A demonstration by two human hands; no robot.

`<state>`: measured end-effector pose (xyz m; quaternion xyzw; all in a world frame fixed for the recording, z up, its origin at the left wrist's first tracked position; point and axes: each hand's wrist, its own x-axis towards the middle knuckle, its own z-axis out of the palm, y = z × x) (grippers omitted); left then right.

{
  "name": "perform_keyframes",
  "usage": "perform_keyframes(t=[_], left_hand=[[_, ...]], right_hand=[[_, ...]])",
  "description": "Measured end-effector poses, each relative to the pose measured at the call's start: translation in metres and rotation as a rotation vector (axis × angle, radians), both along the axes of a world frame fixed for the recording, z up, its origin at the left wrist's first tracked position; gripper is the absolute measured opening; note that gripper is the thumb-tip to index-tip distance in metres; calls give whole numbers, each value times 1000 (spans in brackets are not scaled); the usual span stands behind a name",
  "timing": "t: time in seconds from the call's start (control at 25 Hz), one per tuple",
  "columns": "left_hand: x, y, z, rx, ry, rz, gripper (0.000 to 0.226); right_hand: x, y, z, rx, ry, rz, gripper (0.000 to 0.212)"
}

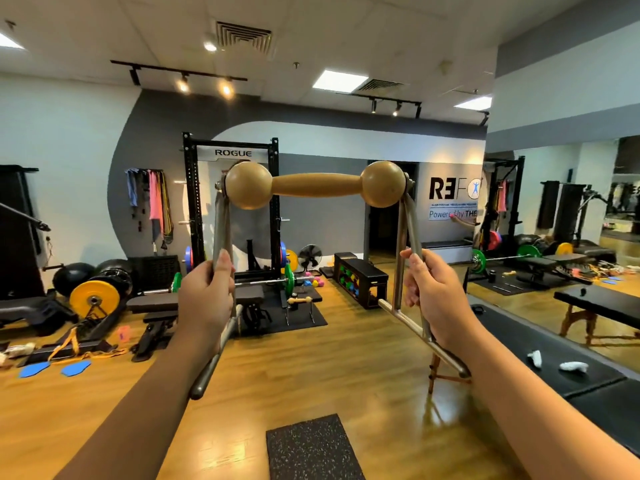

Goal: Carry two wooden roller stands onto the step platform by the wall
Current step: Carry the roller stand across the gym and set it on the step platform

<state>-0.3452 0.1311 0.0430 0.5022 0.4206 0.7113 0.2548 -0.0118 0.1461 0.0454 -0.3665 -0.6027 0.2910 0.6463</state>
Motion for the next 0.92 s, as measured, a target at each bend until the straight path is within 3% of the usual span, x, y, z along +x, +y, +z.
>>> perform_keyframes(t=[0.32, 0.92], left_hand=[[81, 116, -25, -19, -23, 42, 39], [137, 486, -18, -45, -9, 164, 47]], right_hand=[[85, 130, -24, -4, -11, 30, 21], [136, 503, -29, 21, 23, 41, 22]])
